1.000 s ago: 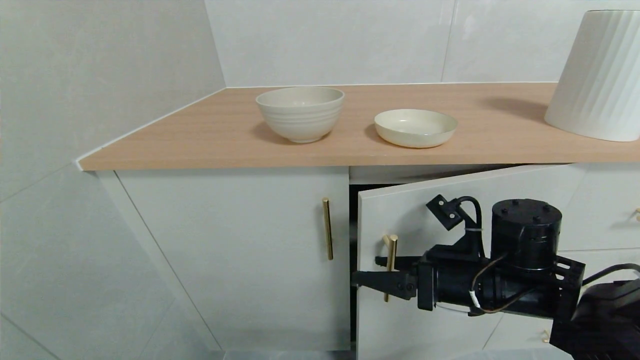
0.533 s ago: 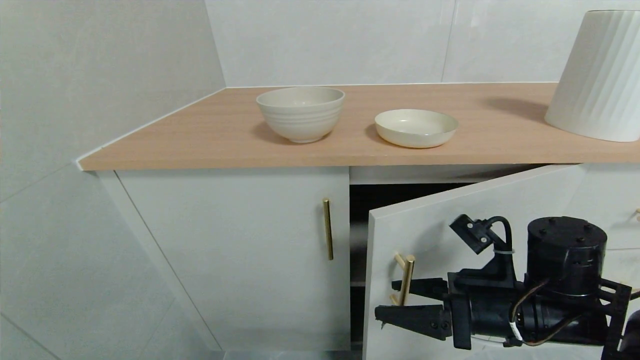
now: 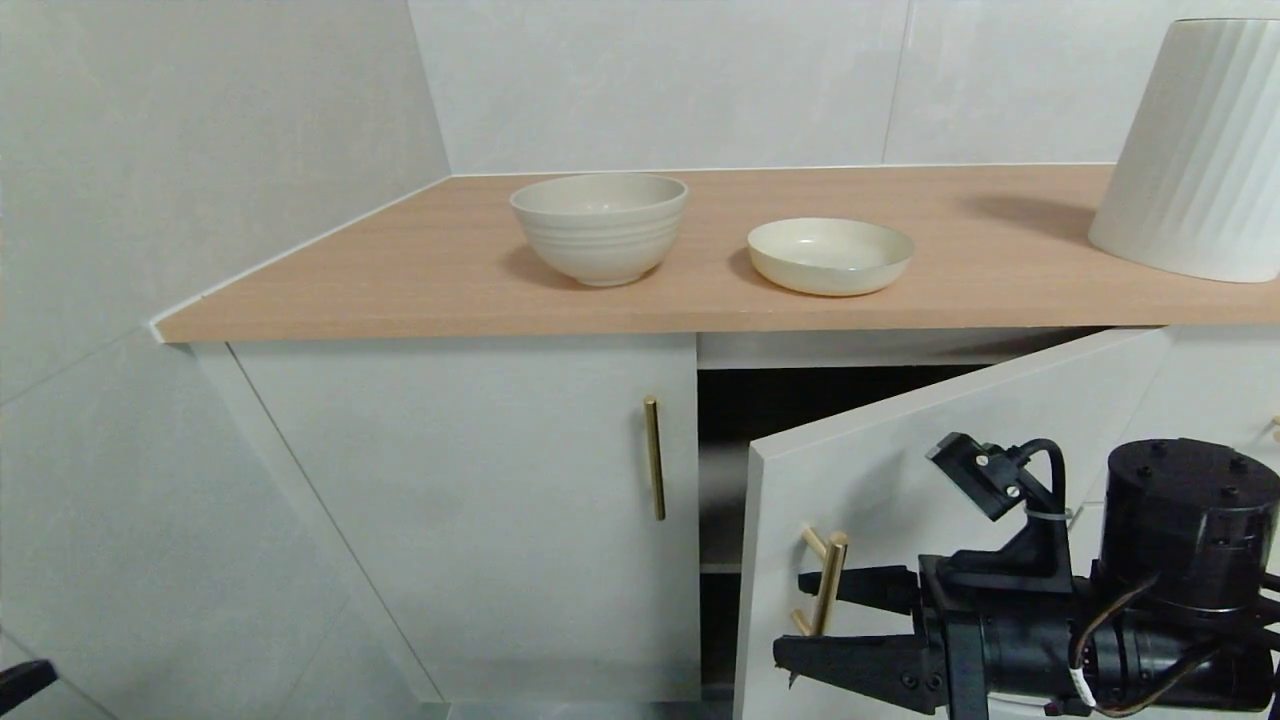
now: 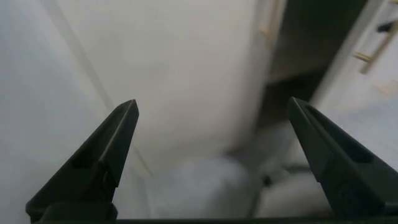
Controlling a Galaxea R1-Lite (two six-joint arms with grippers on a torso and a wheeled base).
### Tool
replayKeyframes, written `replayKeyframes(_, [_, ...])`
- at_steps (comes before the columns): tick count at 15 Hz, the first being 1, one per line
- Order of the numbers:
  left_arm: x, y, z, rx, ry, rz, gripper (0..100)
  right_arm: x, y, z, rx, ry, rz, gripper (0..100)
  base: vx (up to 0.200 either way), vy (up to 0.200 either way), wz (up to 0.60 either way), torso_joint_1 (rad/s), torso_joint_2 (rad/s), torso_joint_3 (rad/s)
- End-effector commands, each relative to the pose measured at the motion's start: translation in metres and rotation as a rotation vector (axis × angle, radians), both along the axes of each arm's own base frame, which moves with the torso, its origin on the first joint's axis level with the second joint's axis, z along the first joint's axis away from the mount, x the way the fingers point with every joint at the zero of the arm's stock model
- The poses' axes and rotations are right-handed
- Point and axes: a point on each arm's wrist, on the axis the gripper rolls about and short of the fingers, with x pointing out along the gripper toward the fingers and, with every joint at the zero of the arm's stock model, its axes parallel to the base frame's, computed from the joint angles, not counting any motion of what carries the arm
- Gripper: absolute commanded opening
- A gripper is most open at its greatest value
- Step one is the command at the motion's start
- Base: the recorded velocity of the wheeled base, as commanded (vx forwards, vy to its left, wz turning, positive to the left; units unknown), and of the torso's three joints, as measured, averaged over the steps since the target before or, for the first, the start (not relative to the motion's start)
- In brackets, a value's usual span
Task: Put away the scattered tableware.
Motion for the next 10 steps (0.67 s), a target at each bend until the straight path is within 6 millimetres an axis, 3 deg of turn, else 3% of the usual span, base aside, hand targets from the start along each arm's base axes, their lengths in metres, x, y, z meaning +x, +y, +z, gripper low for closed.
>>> replayKeyframes(1, [0.087,-0.027,0.027,0.031,0.267,-0.207,100,-0.003,-0.002,0.0,0.0,0.002,0.005,100,0.0,0.0,0.0,0.0,0.0,0.0])
replayKeyframes(2, [0.1,-0.039,0.027,0.057,0.279,-0.237,0,-0.005,-0.003,-0.003,-0.009,0.003,0.009,100,0.0,0.0,0.0,0.0,0.0,0.0])
replayKeyframes(6, [0.135,-0.08,0.023,0.054,0.275,-0.305,0,-0.012,-0.002,-0.009,-0.037,-0.024,0.04,100,0.0,0.0,0.0,0.0,0.0,0.0])
replayKeyframes(10, [0.165,-0.136,-0.001,-0.003,0.294,-0.432,0,-0.015,-0.003,-0.01,-0.042,-0.021,0.045,100,0.0,0.0,0.0,0.0,0.0,0.0])
